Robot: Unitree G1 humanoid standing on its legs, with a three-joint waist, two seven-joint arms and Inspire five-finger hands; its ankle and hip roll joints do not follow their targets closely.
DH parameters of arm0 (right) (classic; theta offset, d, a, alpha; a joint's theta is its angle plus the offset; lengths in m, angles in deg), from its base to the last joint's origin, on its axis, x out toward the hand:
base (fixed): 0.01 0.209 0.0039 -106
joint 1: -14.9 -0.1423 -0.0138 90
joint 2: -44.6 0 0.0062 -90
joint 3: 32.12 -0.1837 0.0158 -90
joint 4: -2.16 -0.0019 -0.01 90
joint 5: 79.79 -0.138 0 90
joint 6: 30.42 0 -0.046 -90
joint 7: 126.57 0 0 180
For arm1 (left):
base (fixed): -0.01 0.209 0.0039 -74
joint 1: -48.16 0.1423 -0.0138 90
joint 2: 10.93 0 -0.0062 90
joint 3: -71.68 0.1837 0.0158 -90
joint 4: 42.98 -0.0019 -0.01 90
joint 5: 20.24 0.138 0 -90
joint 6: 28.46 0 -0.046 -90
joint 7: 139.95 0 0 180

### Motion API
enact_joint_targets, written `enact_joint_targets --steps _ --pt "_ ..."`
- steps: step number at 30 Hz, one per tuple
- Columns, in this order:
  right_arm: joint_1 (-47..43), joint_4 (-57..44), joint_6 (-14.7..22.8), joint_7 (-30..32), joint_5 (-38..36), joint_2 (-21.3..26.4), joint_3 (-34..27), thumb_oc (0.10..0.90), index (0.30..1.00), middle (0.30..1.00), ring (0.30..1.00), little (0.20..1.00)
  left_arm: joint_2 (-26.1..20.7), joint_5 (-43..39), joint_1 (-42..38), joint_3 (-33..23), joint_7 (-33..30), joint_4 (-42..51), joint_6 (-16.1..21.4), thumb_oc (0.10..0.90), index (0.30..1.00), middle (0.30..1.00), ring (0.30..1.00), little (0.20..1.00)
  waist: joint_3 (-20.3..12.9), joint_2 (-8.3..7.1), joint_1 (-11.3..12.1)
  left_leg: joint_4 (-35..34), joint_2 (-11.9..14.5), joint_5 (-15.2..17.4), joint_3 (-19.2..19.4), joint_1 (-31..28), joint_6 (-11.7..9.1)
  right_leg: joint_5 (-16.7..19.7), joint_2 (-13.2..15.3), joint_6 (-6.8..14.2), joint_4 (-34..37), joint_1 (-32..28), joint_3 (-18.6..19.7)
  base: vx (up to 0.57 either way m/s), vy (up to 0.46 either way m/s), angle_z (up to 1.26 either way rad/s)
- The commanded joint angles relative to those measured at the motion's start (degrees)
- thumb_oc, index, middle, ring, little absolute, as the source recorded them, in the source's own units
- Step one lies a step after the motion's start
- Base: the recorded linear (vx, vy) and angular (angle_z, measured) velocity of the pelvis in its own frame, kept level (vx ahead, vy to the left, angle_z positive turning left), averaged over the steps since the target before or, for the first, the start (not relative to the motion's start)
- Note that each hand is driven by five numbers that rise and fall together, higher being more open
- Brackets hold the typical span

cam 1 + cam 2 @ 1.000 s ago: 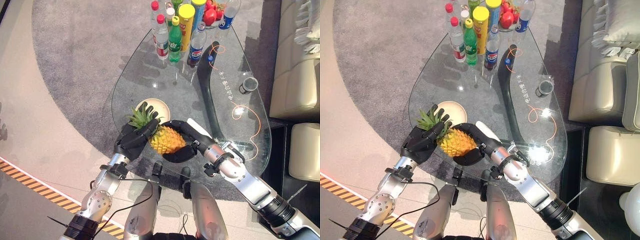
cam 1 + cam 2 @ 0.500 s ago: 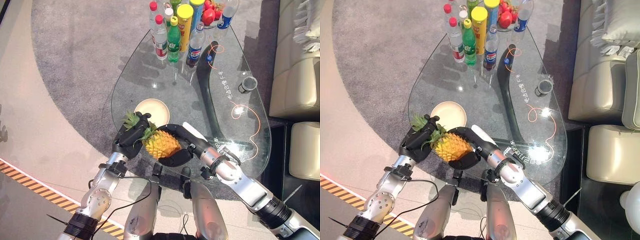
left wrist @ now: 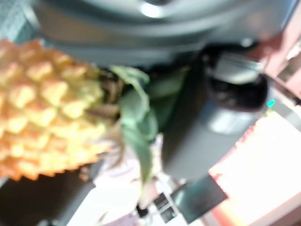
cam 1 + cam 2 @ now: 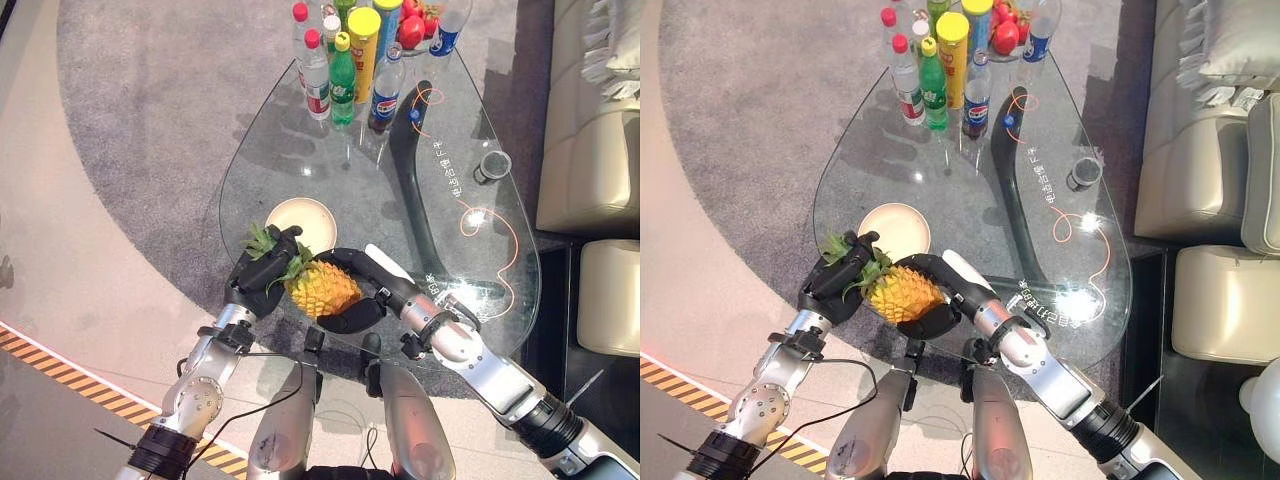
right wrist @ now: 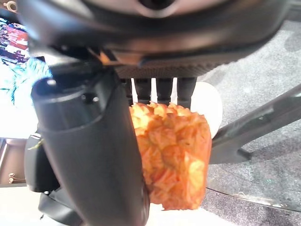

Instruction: Pick up the fruit to the plate

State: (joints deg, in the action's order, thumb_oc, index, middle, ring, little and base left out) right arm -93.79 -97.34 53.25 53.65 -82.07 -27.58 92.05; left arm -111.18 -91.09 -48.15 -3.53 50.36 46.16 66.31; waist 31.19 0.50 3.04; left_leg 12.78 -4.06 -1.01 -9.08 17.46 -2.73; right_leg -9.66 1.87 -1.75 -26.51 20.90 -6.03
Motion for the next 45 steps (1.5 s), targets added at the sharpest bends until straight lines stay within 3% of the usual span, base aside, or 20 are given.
enact_joint_targets --steps 1,2,29,45 --pt "-5.74 -13.02 7.61 3.15 -1.78 -6.15 -0.98 0.665 0.785 0.785 0.785 0.765 3.61 0.89 0.97 6.0 5.37 10.05 -0.05 0.1 0.3 0.3 0.3 0.2 -2.53 0.12 -0.82 5.48 -2.94 2.14 3.52 0.58 4.69 6.37 -2.2 1.01 8.79 -4.61 4.31 0.0 0.0 0.0" --pt "-5.69 -12.88 6.87 3.35 -1.3 -6.44 -1.04 0.8 0.9 0.9 0.9 0.9 3.76 0.98 0.92 5.89 5.39 9.91 -0.08 0.1 0.3 0.3 0.3 0.2 -2.58 0.07 -0.82 5.41 -2.95 2.14 3.54 0.52 4.7 6.38 -2.27 1.01 8.81 -4.62 4.35 0.0 0.0 0.0" --pt "-4.94 -10.38 3.64 7.06 1.79 -6.87 -1.97 0.8 0.9 0.9 0.9 0.9 4.79 2.16 0.33 5.85 4.3 9.66 0.45 0.1 0.3 0.3 0.3 0.2 -3.08 -0.35 -0.74 4.14 -2.76 1.84 4.08 -0.32 4.78 6.69 -2.08 1.17 9.92 -5.42 3.86 0.0 0.0 0.0" --pt "-0.32 -8.62 3.87 10.61 2.56 -4.96 -8.63 0.8 0.9 0.9 0.9 0.9 3.97 6.04 2.82 1.06 6.83 6.69 2.77 0.1 0.3 0.3 0.3 0.2 -3.21 -0.34 -1.16 3.68 -2.36 1.75 4.53 -0.64 4.64 6.9 -2.09 1.29 10.28 -5.56 3.83 0.0 0.0 0.0"
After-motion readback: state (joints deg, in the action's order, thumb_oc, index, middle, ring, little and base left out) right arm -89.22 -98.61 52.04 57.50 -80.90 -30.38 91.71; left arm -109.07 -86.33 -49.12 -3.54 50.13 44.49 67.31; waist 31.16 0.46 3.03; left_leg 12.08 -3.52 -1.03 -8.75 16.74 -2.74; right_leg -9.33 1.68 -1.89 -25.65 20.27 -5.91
